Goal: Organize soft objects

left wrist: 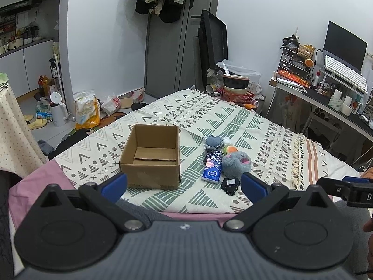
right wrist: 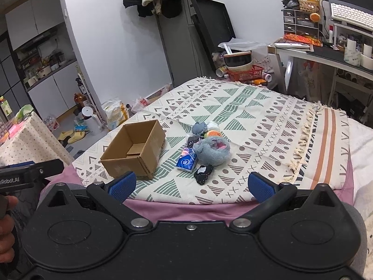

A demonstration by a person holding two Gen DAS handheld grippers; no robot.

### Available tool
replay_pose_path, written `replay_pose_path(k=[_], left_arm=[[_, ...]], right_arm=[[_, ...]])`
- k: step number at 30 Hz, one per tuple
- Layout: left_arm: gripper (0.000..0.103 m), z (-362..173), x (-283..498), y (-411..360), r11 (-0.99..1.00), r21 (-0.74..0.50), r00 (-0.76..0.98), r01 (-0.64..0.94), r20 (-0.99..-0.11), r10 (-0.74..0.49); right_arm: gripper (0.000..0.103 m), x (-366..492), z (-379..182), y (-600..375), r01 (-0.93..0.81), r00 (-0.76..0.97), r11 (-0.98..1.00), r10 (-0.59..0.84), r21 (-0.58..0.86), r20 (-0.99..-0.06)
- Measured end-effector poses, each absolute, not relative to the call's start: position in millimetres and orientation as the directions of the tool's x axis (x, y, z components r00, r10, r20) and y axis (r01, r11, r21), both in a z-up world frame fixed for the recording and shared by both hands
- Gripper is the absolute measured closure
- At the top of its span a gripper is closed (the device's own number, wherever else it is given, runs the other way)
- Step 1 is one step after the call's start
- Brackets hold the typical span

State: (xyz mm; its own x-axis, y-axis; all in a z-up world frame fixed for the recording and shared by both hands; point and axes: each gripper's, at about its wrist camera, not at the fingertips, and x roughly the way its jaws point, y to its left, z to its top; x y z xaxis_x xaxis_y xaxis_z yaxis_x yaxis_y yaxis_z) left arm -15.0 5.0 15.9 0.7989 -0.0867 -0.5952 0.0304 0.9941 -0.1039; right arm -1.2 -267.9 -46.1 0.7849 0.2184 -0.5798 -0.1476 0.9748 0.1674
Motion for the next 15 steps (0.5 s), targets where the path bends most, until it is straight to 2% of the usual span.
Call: replay_pose_path(k=[15], left_arm=[[0.000,6.4,20.9,2.4,0.992,-0.122,0.778,0.026,-0.620,-0.096]], right_arm=[[0.000,29.0,-57.9,-268.4,-0.147,0.758,0.974,0.224,0.173,-0.613]])
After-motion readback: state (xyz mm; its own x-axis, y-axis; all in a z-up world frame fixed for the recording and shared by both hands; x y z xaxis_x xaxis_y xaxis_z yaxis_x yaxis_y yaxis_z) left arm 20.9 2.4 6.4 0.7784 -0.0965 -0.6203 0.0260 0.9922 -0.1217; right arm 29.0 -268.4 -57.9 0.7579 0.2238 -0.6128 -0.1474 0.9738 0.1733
